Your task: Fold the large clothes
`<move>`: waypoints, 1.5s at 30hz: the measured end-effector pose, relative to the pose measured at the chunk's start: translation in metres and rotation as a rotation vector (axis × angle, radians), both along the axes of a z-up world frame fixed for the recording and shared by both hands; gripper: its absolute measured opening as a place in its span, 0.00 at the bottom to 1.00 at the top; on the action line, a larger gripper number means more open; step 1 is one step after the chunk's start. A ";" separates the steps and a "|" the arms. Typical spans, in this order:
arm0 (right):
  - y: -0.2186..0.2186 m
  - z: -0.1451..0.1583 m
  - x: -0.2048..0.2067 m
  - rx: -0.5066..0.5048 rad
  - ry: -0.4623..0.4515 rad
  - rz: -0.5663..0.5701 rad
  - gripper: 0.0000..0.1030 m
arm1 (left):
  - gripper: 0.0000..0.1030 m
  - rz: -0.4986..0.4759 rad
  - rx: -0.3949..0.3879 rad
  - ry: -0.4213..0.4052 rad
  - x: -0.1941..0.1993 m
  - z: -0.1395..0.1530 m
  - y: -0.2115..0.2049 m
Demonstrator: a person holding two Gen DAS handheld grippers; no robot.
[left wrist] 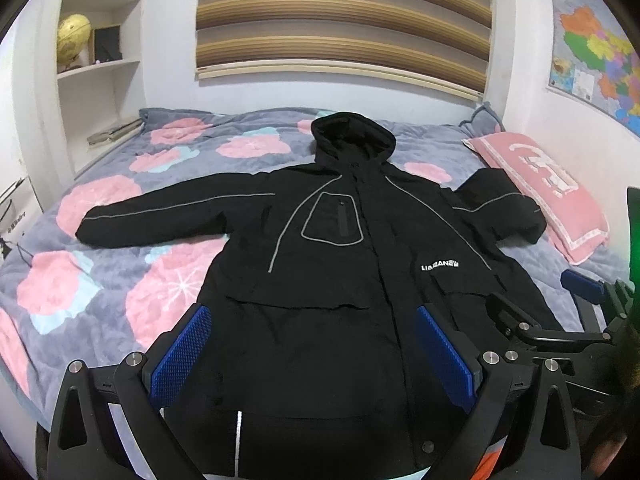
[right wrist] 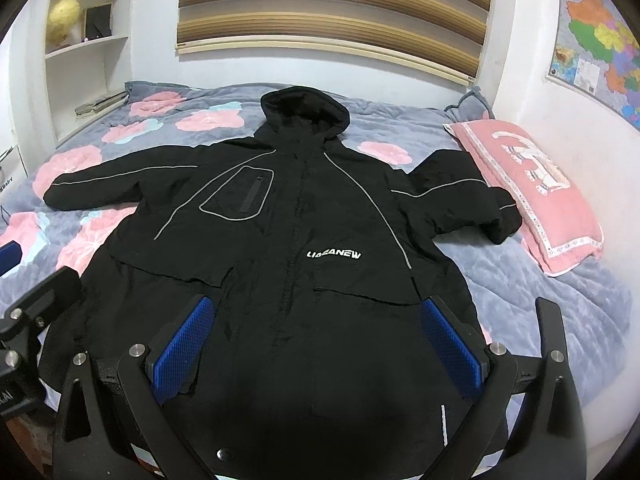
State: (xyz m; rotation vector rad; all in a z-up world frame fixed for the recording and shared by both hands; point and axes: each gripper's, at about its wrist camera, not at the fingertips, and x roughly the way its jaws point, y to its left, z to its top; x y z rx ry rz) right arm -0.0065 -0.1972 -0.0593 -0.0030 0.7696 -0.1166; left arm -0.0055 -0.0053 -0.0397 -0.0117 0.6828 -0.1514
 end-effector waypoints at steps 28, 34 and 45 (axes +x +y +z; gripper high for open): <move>-0.001 -0.007 0.006 -0.012 0.023 0.009 1.00 | 0.98 0.010 -0.026 0.061 0.010 -0.014 0.008; 0.002 -0.011 0.012 -0.013 0.036 0.013 1.00 | 0.98 0.018 -0.022 0.066 0.013 -0.019 0.014; 0.017 -0.023 0.026 -0.022 0.068 0.033 1.00 | 0.98 0.034 0.090 0.152 0.033 -0.045 0.020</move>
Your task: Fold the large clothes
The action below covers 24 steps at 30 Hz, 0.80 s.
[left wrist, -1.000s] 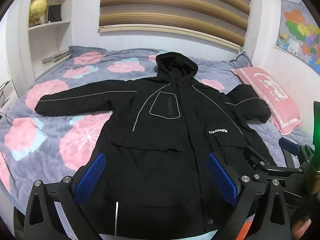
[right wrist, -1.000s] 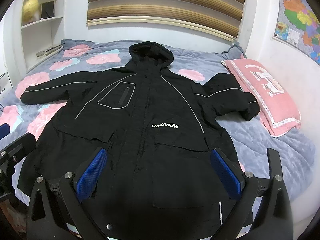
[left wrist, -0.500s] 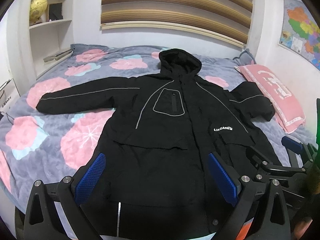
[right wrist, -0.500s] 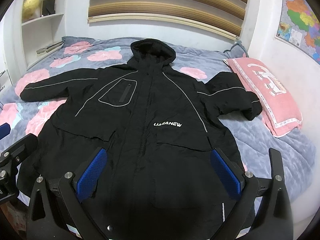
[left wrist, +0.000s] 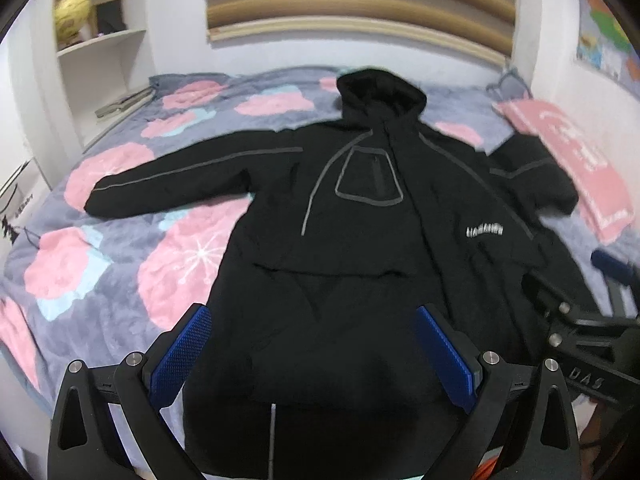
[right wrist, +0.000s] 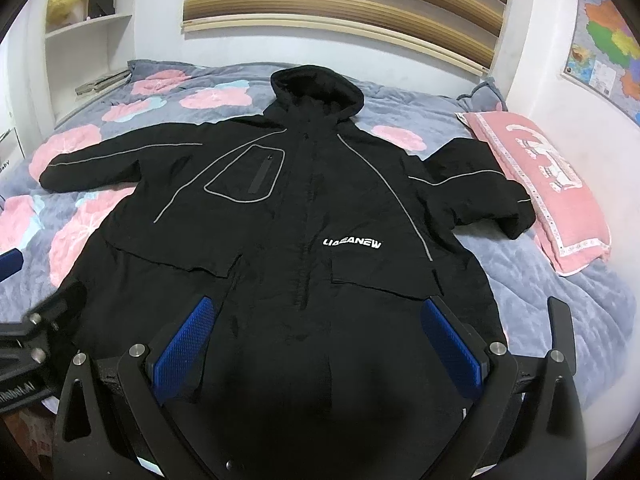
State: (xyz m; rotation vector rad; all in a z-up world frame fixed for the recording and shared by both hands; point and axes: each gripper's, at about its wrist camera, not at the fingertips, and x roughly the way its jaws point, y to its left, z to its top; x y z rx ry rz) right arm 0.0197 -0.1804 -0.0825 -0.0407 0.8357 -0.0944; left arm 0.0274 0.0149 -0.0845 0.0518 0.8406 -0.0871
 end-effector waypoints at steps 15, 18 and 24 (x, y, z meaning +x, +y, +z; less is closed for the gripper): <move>0.016 -0.015 0.045 0.008 -0.014 0.041 1.00 | 0.98 0.029 -0.250 0.055 0.026 -0.027 0.055; 0.022 -0.018 0.064 -0.007 -0.080 0.066 1.00 | 0.98 0.124 -0.312 -0.006 0.035 -0.023 0.101; 0.019 -0.065 0.107 0.018 -0.142 0.062 1.00 | 0.98 0.307 -0.314 -0.131 0.071 -0.009 0.214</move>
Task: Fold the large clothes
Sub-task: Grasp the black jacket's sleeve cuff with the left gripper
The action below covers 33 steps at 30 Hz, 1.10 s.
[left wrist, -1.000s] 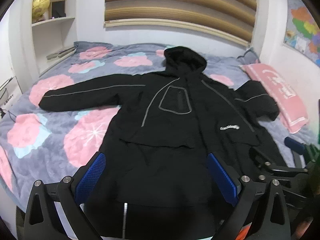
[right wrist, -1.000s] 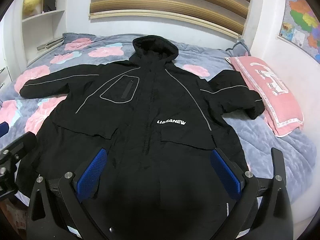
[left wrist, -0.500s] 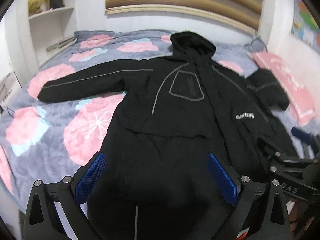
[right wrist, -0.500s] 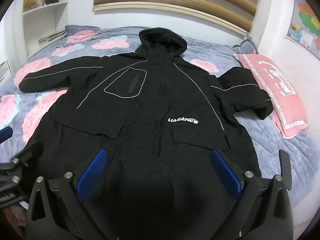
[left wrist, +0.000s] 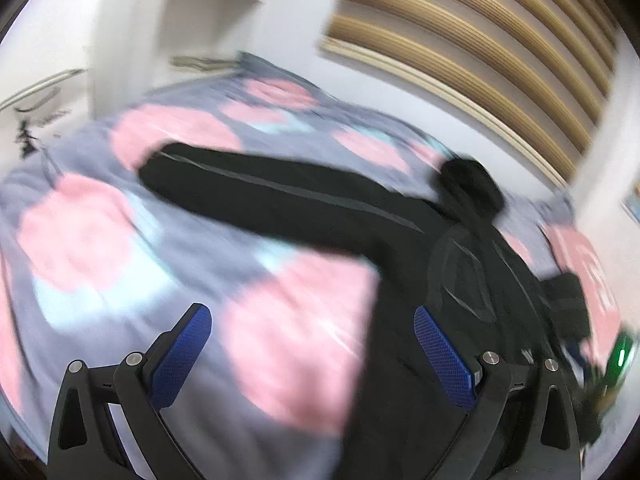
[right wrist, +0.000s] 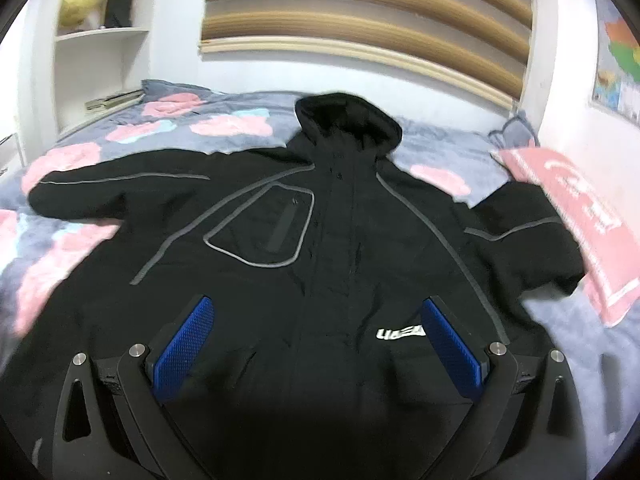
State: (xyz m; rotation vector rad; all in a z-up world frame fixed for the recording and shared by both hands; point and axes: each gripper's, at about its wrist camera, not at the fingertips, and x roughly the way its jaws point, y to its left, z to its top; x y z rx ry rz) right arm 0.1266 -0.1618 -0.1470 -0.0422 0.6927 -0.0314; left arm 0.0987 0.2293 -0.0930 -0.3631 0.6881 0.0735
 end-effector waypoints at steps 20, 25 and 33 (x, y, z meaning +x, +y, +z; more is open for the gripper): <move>-0.003 -0.071 0.027 0.097 0.108 0.023 1.00 | 0.89 0.317 -0.209 0.063 0.200 -0.115 0.222; -0.004 -0.072 0.028 0.104 0.111 0.023 1.00 | 0.26 0.244 -0.107 0.006 0.198 -0.103 0.199; -0.006 -0.072 0.028 0.107 0.111 0.023 1.00 | 0.21 -0.058 0.101 -0.246 0.172 0.010 0.070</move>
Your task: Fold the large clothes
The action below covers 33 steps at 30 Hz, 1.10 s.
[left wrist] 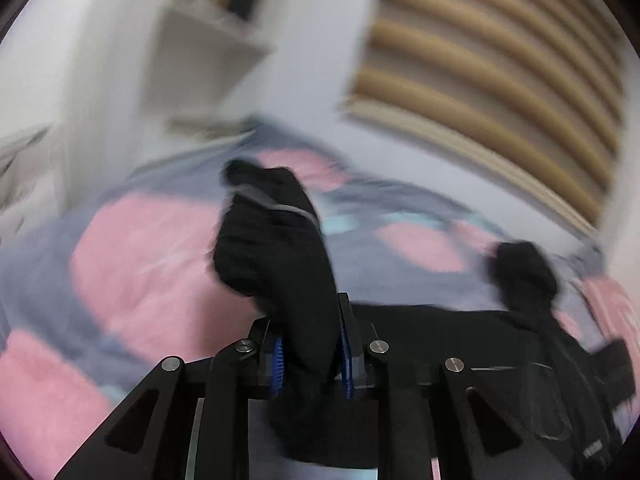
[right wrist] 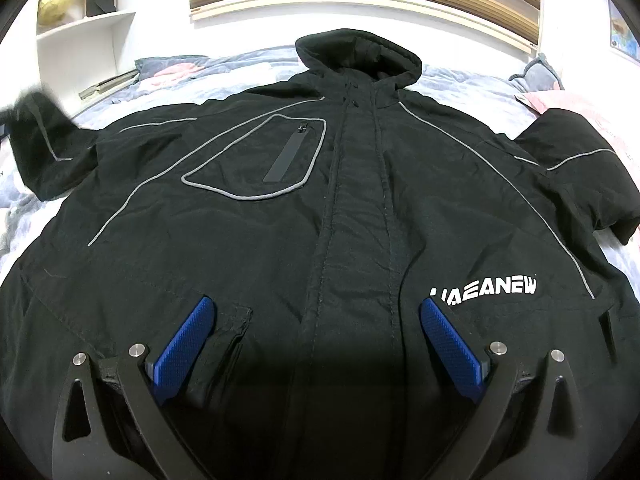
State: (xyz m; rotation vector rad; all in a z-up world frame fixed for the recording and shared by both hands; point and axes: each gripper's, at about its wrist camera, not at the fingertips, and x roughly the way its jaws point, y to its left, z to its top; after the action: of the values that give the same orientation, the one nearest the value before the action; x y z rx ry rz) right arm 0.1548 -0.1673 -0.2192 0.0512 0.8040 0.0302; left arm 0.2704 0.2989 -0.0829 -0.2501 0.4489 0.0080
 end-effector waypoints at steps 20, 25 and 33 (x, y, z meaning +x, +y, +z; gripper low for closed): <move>-0.008 0.001 -0.003 0.071 -0.019 0.002 1.00 | 0.28 -0.689 0.211 0.400 0.041 -0.117 -0.321; -0.008 0.000 -0.002 0.068 -0.008 0.002 1.00 | 0.64 -0.734 0.076 0.393 0.023 -0.089 -0.307; -0.008 0.033 0.007 0.115 0.091 0.058 1.00 | 0.65 -0.715 0.107 0.273 -0.029 -0.035 -0.269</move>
State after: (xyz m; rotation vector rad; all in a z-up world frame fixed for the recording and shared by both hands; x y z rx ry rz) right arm 0.1621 -0.1755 -0.1865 0.1383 0.8943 0.1299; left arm 0.2409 0.0297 -0.1183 0.0289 0.7878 -0.6377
